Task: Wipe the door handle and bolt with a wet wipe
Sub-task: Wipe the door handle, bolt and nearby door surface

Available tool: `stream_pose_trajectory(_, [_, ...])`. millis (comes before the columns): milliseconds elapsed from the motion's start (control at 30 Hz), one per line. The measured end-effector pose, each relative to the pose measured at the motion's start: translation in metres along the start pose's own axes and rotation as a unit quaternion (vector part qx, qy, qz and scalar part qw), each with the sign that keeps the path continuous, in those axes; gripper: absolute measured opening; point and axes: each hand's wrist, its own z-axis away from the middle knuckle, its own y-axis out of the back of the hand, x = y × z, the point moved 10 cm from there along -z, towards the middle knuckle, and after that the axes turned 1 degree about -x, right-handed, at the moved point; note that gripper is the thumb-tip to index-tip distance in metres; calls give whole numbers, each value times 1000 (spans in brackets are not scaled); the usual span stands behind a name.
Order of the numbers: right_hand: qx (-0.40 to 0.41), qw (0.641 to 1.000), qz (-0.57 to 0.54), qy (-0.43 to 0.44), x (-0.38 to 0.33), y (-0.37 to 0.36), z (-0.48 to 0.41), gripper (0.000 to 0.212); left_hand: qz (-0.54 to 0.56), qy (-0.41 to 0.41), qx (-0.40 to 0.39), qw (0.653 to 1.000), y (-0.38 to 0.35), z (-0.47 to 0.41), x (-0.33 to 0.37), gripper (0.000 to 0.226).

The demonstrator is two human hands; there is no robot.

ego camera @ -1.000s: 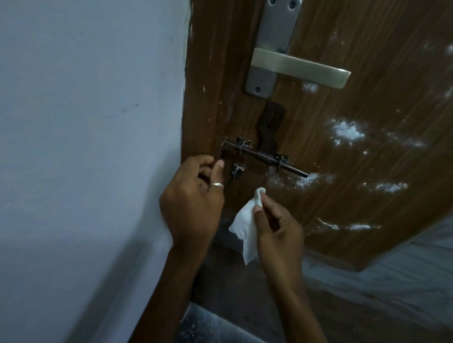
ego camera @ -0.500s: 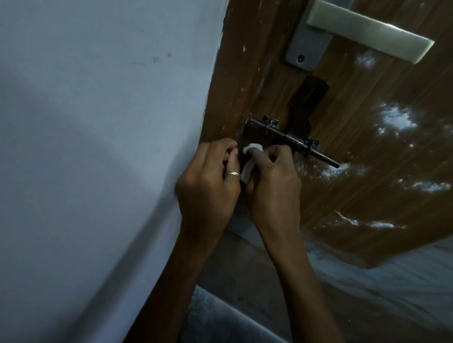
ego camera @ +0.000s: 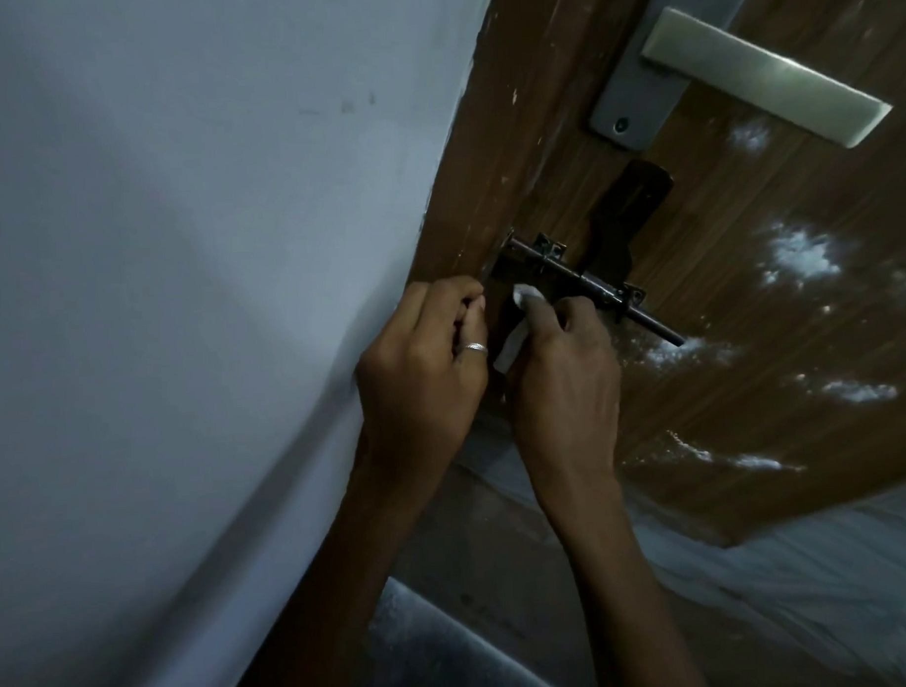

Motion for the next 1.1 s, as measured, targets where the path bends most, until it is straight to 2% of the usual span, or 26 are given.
stream_pose_trajectory(133, [18,998,-56,-35,19,10,14,36,-10,12,0,1000,-1,0,-2,12])
stream_pose_trajectory(233, [57,994,-95,-6,12,20,8,37,-16,14,2,1000,-1,0,-1,12])
stream_pose_trajectory(367, [26,997,-66,34,-8,3,-7,43,-21,19,3,1000,-2,1,-1,11])
stream_pose_trajectory(467, [8,999,-51,11,-3,-6,0,52,-22,15,-3,1000,-3,0,-1,12])
stream_pose_trajectory(567, [43,997,-62,-30,10,4,9,46,-26,14,-8,1000,-3,-1,-2,13])
stream_pose_trajectory(667, [82,993,-84,-18,9,18,10,36,-26,19,-7,999,-3,-1,-3,13])
stream_pose_trajectory(800, [55,994,-90,17,-3,3,-1,41,-30,22,-7,999,-3,0,-1,13])
stream_pose_trajectory(900, [44,995,-85,-13,5,-5,5,43,-41,25,-10,999,-2,1,-1,13])
stream_pose_trajectory(1000, [73,989,-113,-54,26,4,20,32,-39,18,-15,999,-3,0,-1,13])
stream_pose_trajectory(1100, [97,984,-132,-75,34,16,25,31,-32,18,-13,999,-2,-1,-1,12])
